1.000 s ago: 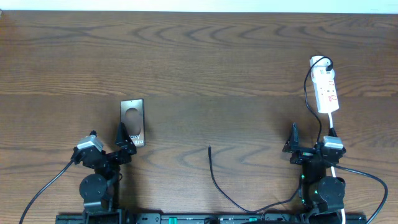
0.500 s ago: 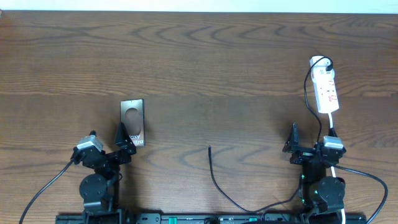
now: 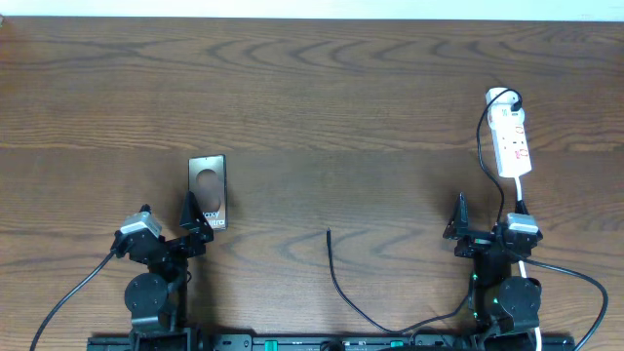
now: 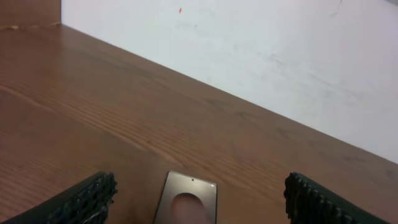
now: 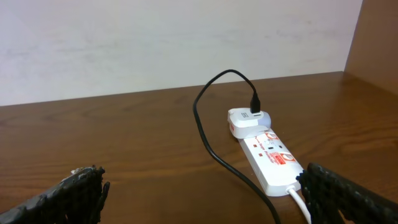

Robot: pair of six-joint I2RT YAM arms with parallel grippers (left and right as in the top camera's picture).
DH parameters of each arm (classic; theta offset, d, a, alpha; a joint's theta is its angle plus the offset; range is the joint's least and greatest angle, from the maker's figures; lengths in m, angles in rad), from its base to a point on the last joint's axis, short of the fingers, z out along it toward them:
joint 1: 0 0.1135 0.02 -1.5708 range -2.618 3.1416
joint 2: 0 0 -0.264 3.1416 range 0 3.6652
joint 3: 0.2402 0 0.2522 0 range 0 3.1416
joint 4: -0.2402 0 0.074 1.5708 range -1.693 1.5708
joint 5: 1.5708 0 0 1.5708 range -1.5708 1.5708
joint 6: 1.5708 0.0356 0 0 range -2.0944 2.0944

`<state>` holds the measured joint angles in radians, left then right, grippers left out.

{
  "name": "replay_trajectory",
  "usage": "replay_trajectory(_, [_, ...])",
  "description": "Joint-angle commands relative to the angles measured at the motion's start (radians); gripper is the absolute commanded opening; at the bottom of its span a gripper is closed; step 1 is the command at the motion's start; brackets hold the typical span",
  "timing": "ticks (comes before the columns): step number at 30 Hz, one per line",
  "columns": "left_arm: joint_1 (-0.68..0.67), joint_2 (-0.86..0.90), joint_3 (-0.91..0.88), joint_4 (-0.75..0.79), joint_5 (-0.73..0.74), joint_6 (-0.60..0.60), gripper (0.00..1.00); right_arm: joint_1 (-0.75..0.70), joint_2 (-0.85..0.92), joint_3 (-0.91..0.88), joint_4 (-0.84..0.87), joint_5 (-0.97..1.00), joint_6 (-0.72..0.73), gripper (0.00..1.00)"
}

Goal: Plug charger to phone and switch on socket

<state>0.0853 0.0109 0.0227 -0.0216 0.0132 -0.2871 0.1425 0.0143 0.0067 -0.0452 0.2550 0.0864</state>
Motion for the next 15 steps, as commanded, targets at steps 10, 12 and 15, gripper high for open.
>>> replay_trajectory(10, [0.004,0.105,0.135,-0.005,0.031,0.215,0.89,-0.005,-0.008,-0.001,-0.005,0.005,-0.013,0.99])
replay_trajectory(12, [0.004,0.235,0.237,-0.026,0.063,0.254,0.89,-0.005,-0.008,-0.001,-0.005,0.005,-0.013,0.99])
replay_trajectory(15, [0.004,0.377,0.346,-0.041,0.071,0.266,0.89,-0.005,-0.008,-0.001,-0.005,0.005,-0.013,0.99])
